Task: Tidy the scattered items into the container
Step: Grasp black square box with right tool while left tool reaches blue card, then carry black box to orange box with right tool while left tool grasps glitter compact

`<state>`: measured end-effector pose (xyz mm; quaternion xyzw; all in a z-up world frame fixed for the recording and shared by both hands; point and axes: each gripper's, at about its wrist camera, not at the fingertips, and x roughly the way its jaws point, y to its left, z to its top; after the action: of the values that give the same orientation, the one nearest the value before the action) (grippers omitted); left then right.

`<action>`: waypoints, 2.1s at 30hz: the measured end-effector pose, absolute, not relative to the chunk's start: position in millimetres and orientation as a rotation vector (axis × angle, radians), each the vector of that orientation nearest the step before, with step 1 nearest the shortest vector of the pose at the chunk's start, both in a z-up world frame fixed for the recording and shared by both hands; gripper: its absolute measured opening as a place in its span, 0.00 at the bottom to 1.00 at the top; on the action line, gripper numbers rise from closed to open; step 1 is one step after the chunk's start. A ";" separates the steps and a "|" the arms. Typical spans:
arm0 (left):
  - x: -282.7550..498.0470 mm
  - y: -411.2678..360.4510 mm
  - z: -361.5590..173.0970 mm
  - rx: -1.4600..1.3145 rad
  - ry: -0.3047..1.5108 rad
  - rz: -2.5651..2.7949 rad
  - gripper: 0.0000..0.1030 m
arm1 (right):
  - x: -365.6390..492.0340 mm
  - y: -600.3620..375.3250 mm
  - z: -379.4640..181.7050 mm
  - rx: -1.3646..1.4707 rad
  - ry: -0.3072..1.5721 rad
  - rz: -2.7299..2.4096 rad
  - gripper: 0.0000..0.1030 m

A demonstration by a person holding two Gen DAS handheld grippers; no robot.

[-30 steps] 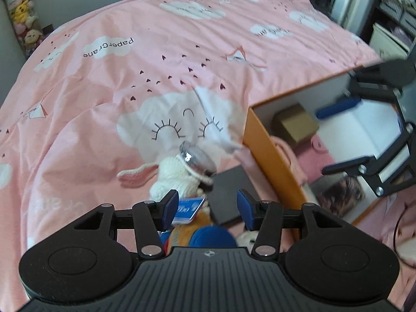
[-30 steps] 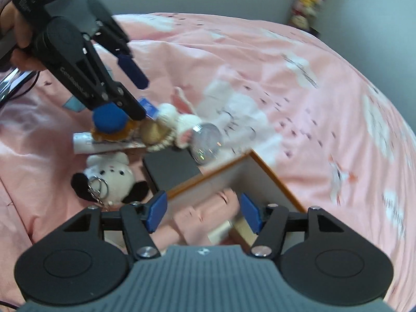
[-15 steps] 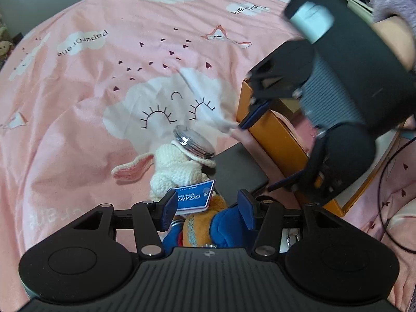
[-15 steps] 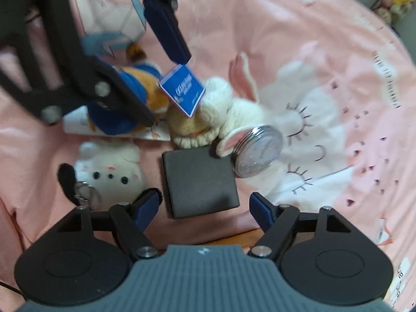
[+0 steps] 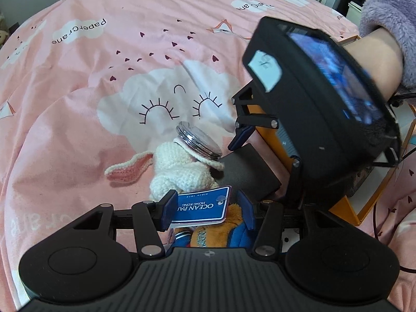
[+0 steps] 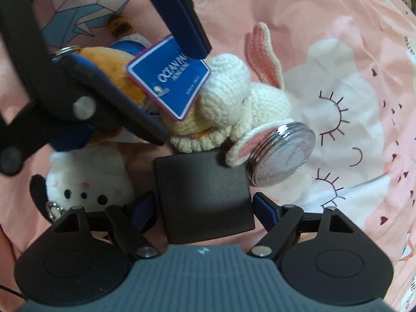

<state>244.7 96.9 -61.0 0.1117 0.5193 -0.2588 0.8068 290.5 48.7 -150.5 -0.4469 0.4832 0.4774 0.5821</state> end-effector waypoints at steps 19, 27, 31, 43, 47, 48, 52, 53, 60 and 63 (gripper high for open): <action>249.0 96.4 -26.8 0.205 1.062 -0.548 0.54 | 257.4 17.6 -56.9 -1.029 0.943 1.127 0.76; 257.9 81.6 -15.9 0.189 1.069 -0.566 0.52 | 254.3 -17.1 -17.6 -1.045 0.888 1.067 0.76; 277.4 76.6 -26.7 0.159 1.104 -0.556 0.52 | 252.4 -47.6 -8.4 -1.034 0.907 1.025 0.76; 338.8 64.2 -78.1 0.103 1.248 -0.497 0.52 | 244.8 -117.0 -47.6 -0.991 1.075 1.001 0.76; 352.4 62.6 -97.2 0.105 1.292 -0.472 0.52 | 250.5 -126.6 -57.4 -0.956 1.096 0.997 0.76; 355.1 63.3 -101.5 0.094 1.301 -0.470 0.52 | 252.5 -128.7 -58.3 -0.949 1.102 0.996 0.76; 361.1 64.0 -112.9 0.062 1.319 -0.466 0.46 | 258.7 -134.5 -67.0 -0.935 1.120 0.987 0.76; 361.0 62.8 -114.0 0.066 1.316 -0.464 0.42 | 259.9 -135.8 -69.8 -0.933 1.125 0.984 0.76; 353.2 45.5 -113.3 0.106 1.326 -0.521 0.34 | 265.9 -144.3 -81.6 -0.918 1.156 0.956 0.76; 350.3 36.4 -122.1 0.151 1.346 -0.505 0.34 | 264.7 -144.9 -83.8 -0.915 1.156 0.968 0.76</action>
<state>350.3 36.4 -122.1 0.0692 0.6160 -0.2312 0.7499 264.7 -144.9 -83.8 -0.4006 0.5058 0.4235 0.6358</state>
